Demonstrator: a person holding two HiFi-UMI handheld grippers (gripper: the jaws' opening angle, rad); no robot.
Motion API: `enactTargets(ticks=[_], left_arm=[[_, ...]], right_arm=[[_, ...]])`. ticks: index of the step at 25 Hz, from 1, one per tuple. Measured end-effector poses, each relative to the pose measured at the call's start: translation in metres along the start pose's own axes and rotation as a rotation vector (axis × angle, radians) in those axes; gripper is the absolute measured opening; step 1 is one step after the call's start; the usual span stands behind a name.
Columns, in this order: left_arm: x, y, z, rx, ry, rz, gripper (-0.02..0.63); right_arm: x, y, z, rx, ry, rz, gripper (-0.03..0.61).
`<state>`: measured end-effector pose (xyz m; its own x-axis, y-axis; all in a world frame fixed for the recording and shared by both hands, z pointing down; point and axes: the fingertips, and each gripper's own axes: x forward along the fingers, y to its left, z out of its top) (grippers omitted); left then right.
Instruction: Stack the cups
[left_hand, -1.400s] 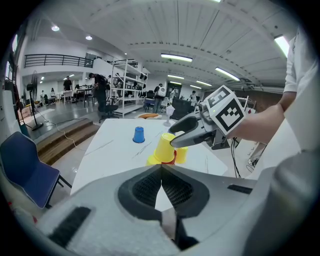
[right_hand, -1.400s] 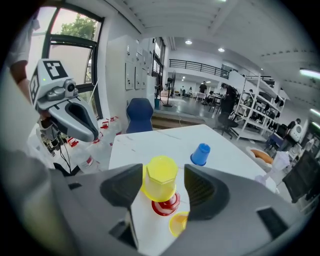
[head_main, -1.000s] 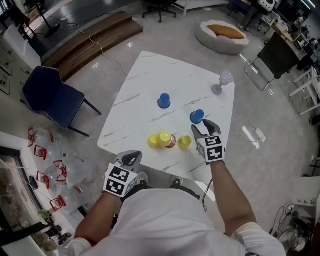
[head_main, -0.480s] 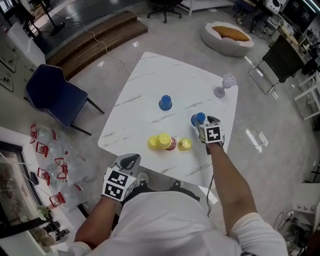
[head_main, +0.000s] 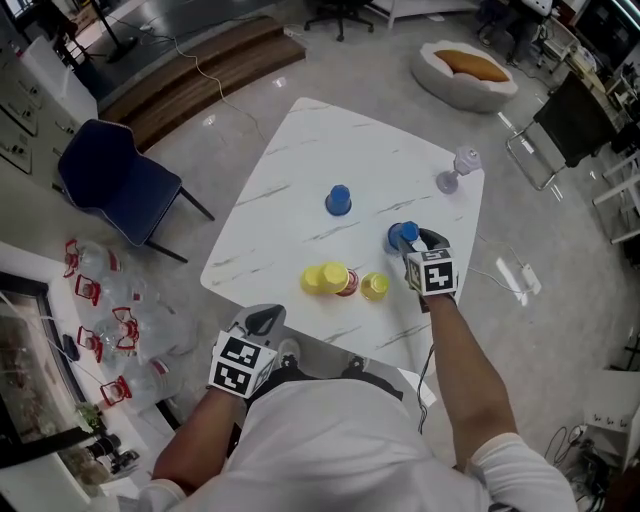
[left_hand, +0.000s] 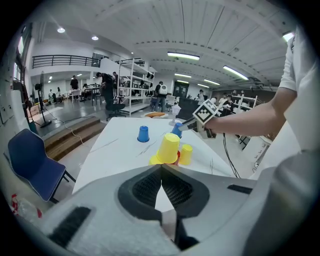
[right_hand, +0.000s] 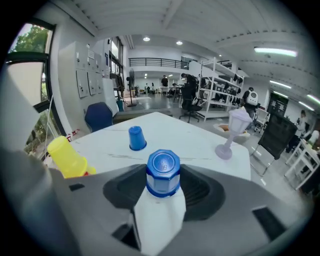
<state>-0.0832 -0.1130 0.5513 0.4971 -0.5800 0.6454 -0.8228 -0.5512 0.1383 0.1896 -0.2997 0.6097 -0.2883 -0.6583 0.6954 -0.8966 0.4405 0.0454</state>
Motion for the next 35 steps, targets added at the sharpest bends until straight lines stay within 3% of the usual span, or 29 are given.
enactTargets(ticks=[7, 10, 13, 35], left_arm=[[0.007, -0.002, 0.016, 0.045, -0.029, -0.038, 0.009], [0.009, -0.007, 0.021, 0.066, -0.037, -0.058, 0.009], [0.009, -0.011, 0.021, 0.082, -0.036, -0.076, 0.009], [0.003, -0.016, 0.007, 0.073, -0.018, -0.093, 0.009]], right_arm=[[-0.076, 0.084, 0.014, -0.086, -0.064, 0.119, 0.215], [-0.088, 0.113, 0.006, -0.160, -0.053, 0.150, 0.215], [-0.088, 0.130, -0.003, -0.170, -0.042, 0.168, 0.215], [-0.079, 0.148, -0.019, -0.193, 0.026, 0.199, 0.219]])
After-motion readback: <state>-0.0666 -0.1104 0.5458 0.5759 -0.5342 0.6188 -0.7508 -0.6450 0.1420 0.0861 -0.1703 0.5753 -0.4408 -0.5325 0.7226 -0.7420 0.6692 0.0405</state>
